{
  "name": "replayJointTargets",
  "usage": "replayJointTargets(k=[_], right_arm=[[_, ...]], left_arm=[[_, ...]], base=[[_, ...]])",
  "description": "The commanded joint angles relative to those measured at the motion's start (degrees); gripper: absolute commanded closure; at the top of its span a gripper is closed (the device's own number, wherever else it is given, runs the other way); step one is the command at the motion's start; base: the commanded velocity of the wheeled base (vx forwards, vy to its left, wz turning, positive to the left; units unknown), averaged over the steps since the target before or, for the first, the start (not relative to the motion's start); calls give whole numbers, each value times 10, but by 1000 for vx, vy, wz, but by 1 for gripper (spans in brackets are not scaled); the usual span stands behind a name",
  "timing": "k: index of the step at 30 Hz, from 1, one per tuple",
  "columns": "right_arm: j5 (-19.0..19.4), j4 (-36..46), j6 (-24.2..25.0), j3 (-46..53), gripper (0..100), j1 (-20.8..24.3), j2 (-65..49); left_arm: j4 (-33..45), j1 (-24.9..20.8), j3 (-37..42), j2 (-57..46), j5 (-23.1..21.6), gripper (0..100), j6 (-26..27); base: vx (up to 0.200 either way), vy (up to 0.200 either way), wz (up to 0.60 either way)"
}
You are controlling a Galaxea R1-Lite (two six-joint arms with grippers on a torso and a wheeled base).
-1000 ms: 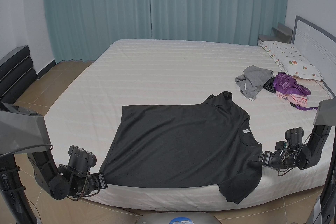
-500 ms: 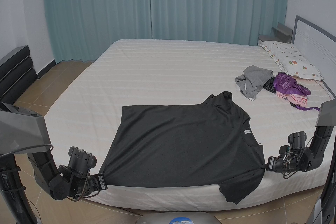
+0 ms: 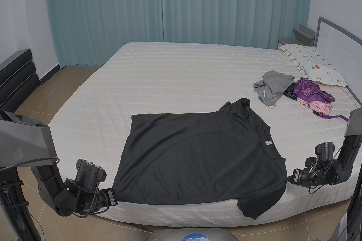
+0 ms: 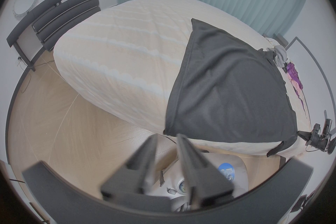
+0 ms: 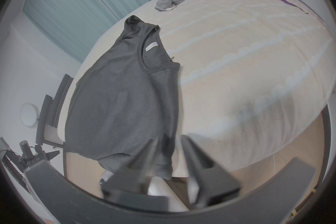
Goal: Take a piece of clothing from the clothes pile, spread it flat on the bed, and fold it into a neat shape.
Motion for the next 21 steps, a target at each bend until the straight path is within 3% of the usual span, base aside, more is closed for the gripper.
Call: replayJointTargets(k=[1,7,8,10,21], right_arm=[[15,-1,8,-3,0,2,-6],[44,-2,75,2,0,8,-51],[56,-1,112,5,0,9,-68],[66,-1,139,7,0,10,-75],[71,-3,186,13,0,10,-78]], left_arm=[[-4,1,-7,1,-1,0,-10],[-5,8,-15,-4,-3,0,-18],[-5,13,-20,-7,-4,0,-18],[-6,19,-25,-15,-5,0,-19],[-6,34,-34,-84,-44,0,-23]], base=[[0,0,0],[0,0,0],[0,0,0],[0,0,0],[0,0,0]])
